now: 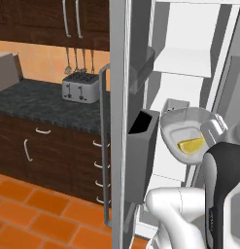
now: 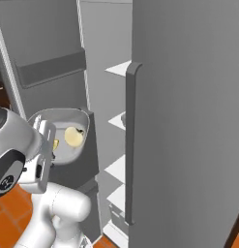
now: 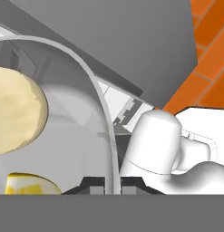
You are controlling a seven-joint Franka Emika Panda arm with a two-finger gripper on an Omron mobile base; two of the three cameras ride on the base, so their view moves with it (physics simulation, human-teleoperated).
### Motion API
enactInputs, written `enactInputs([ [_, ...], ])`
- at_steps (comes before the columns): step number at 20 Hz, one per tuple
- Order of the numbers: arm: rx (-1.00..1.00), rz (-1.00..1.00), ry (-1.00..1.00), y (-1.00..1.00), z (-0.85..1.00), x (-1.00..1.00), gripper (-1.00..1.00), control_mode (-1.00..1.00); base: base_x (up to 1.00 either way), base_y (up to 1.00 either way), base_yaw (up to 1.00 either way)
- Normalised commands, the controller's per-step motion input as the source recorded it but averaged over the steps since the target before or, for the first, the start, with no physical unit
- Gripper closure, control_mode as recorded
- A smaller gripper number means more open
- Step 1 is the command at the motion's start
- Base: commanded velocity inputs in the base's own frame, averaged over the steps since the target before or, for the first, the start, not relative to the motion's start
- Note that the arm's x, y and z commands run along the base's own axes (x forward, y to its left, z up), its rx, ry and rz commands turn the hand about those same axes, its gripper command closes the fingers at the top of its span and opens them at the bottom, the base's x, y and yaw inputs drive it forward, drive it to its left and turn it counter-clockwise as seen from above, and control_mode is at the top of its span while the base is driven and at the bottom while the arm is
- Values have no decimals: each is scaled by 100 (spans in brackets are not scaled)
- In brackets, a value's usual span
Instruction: Take the meat container that has the fish and place it on the second highest rack of the freezer. Then take the vegetable container that has the lemon wedge and mushroom and place it on the highest rack of the freezer.
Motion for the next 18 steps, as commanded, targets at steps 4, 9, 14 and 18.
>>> enactInputs([
  [4,0,0,0,0,0,0,100,100,44,-15,2],
  [9,0,0,0,0,0,0,100,100,53,-18,0],
  [14,0,0,0,0,0,0,100,100,26,-28,-3],
  [18,0,0,0,0,0,0,100,100,0,5,0],
])
